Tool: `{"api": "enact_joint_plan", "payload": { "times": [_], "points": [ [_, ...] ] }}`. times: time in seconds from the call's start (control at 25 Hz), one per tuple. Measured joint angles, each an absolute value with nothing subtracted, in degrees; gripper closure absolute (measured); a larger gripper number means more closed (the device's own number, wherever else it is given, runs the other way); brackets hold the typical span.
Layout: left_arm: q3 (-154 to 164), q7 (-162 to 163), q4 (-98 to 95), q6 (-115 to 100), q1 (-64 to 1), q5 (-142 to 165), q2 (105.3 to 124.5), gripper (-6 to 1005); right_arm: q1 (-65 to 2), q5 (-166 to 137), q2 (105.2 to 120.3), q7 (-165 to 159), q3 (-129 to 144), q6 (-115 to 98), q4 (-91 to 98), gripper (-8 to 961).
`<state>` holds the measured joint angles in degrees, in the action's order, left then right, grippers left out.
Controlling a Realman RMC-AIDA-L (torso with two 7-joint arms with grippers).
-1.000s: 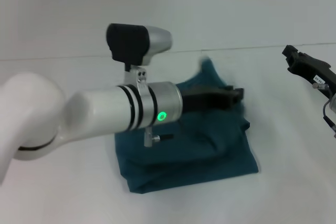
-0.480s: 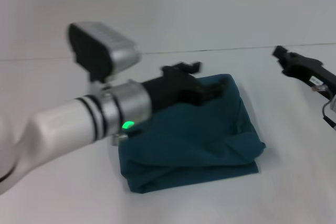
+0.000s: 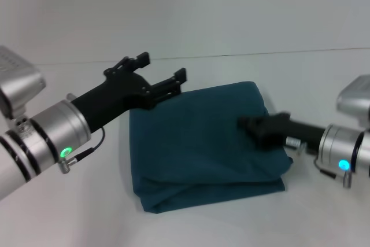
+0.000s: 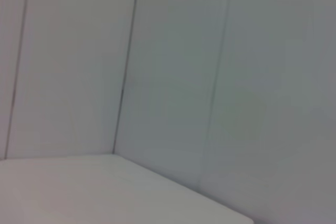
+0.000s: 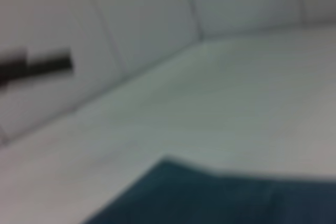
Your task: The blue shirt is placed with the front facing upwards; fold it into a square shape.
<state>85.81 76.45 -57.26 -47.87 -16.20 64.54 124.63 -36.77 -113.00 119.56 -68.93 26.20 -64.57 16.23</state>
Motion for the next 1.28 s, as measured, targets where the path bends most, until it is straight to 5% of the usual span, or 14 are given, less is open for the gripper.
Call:
{"api": "enact_joint_plan", "payload": {
  "times": [0.64,1.28],
  "points": [
    [83.68,68.56,-52.49,-50.84,-15.97,62.91,124.63,37,-26.54,-102.20,119.64,-55.81,29.52,-72.11,14.05,923],
    [88.03,59.21,-38.77,-57.61,-21.38,62.83,124.58,51,-43.79,-93.96,120.52,-48.06,29.14,-53.77,1.79,919]
  ]
}}
